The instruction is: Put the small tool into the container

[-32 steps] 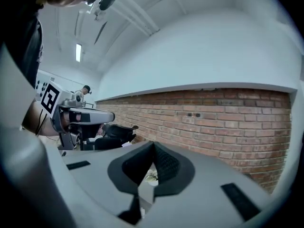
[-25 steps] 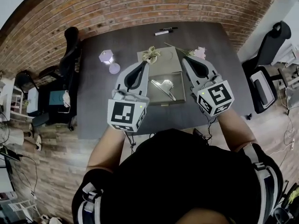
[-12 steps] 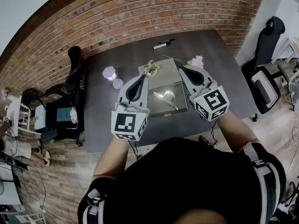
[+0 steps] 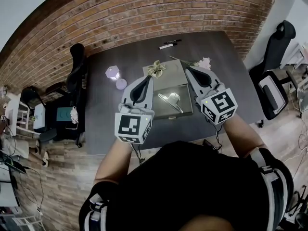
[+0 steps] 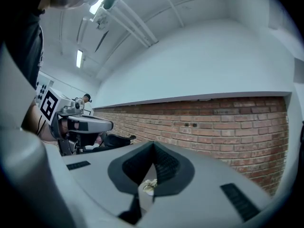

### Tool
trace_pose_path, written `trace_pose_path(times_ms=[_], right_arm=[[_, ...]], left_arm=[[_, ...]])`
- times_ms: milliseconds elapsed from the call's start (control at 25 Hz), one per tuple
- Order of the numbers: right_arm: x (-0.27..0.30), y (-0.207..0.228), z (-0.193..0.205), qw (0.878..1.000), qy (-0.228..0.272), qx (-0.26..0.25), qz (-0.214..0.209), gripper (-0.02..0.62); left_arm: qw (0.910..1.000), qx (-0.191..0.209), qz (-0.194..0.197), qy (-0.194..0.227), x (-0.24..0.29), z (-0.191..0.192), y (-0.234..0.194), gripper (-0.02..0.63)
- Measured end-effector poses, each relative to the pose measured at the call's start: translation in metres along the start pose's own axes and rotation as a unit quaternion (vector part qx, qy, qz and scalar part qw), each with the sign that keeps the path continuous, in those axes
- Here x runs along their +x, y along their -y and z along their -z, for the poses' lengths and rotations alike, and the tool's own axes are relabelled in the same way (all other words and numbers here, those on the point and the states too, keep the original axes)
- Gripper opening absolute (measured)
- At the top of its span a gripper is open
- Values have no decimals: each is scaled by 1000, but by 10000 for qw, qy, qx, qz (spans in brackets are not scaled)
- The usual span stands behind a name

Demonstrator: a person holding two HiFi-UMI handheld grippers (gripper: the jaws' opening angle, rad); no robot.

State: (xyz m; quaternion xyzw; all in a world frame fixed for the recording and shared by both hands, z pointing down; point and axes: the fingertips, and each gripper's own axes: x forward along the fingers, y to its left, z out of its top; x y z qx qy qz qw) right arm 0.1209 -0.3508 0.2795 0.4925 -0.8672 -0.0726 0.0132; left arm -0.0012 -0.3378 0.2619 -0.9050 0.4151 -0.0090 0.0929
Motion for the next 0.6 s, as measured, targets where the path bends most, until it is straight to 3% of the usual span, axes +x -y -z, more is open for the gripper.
trace_pose_path(times_ms=[600], right_arm=[[5, 2, 1, 10000, 5, 43, -63, -5]], left_arm=[[9999, -31, -97, 13, 3, 0, -5, 8]])
